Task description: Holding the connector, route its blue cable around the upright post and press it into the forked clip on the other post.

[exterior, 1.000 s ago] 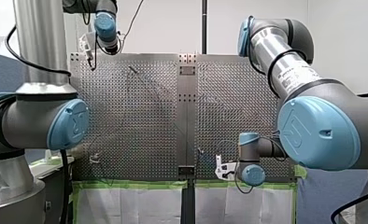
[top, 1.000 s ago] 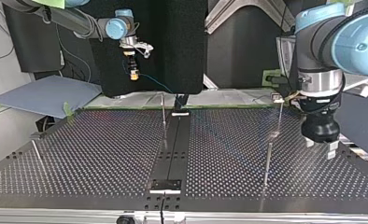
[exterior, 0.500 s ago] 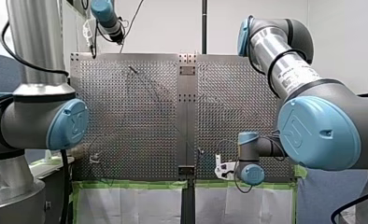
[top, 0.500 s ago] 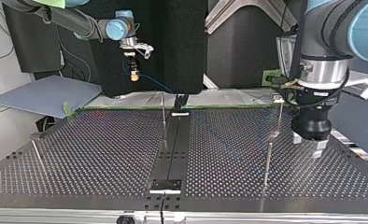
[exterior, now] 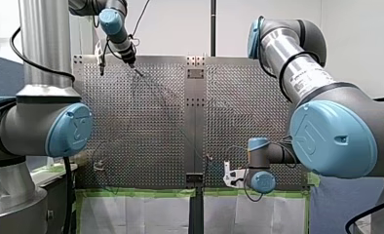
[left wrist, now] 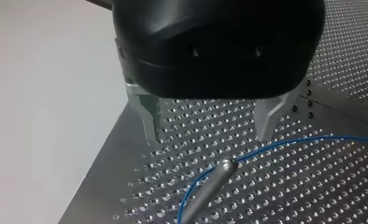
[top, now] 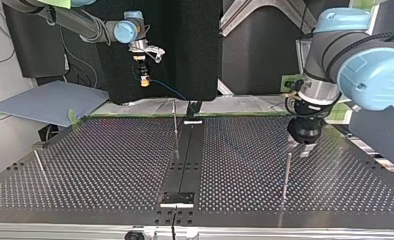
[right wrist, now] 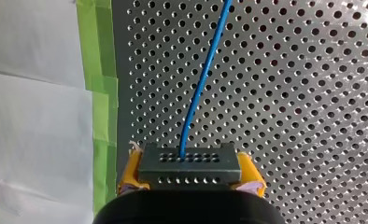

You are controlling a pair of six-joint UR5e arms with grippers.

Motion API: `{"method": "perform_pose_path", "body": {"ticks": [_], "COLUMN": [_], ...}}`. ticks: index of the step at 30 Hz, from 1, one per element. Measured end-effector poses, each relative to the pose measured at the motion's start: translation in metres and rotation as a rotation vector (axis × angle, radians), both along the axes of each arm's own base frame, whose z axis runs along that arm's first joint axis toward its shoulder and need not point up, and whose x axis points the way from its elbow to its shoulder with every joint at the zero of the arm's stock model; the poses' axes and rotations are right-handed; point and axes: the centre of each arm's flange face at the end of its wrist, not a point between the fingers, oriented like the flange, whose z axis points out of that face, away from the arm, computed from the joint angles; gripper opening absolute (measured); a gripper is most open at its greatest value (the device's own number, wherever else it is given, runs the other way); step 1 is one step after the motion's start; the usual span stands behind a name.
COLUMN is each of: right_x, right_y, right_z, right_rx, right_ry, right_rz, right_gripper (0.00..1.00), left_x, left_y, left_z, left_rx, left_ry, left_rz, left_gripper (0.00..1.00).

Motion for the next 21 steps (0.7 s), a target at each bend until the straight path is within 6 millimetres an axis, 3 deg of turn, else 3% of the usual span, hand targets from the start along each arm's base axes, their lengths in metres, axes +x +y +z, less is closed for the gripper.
{"method": "perform_pose_path", "body": {"ticks": [21], "right_x": [0.0023], "right_y": [0.0021], "right_z": [-0.0001], "right_rx": [0.002], "right_ry": [0.0], "right_rz": [0.006], "right_gripper": [0.0], "left_x": [-0.0049], "left_y": [0.0003], "left_z": [-0.0029], "left_rx": [0.024], "left_ry": [0.028], "left_rz": [0.049], "left_gripper": [1.0]}}
